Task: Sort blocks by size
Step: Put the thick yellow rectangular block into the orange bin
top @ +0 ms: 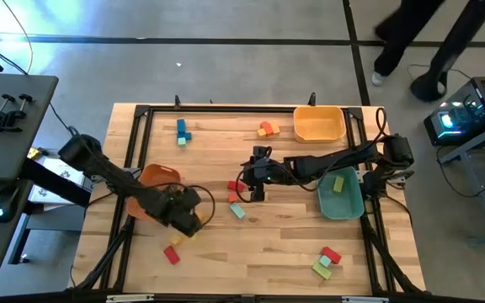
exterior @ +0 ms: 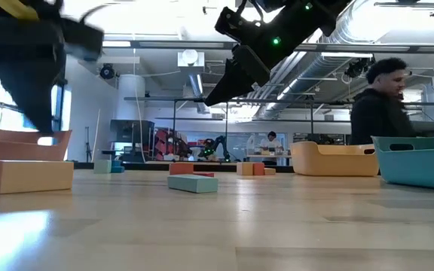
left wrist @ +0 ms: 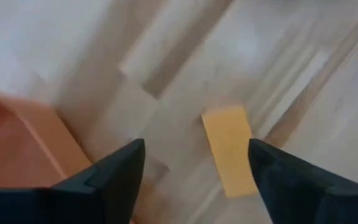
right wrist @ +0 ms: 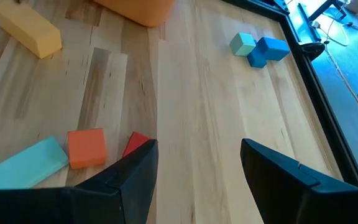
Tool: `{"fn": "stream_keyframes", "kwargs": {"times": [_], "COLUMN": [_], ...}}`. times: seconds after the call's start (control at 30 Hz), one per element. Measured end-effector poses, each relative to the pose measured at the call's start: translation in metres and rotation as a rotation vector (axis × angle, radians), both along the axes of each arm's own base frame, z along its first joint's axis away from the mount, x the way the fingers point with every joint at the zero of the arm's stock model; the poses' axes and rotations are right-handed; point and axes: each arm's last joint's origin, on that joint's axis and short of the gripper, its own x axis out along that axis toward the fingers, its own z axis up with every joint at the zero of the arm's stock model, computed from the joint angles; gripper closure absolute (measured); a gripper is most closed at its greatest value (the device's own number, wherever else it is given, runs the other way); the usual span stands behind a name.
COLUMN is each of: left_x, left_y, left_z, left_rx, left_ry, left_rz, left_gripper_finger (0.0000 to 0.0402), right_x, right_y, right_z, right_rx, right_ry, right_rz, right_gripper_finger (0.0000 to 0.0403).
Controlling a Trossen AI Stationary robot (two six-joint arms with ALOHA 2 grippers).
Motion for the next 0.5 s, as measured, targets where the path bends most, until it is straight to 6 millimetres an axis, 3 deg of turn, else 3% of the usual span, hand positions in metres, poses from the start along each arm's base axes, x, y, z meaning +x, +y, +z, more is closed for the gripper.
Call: {"fn": "stream_keyframes", "kwargs": {"times": [0.23, 0.5], "left_x": [0.007, -0.005], "left_y": [-0.001, 0.004], "left_z": [-0.011, -0.036], "left_rx": [-0.048, -0.149], "left_ry": [0.030, -0.126], "left_rz": [0.012, 0.053], "left_gripper_finger": [0.0106, 0.0108], "right_x": [0.001, 0.000], "right_y": [-0.002, -0.001], "right_z": [0.001, 0.000], "right_rx": [0.001, 0.008], "right_ry": [-0.006, -0.003], "right_rz": [0.003, 0.005], "right_gripper_finger": [0.0176, 0.0176]}}
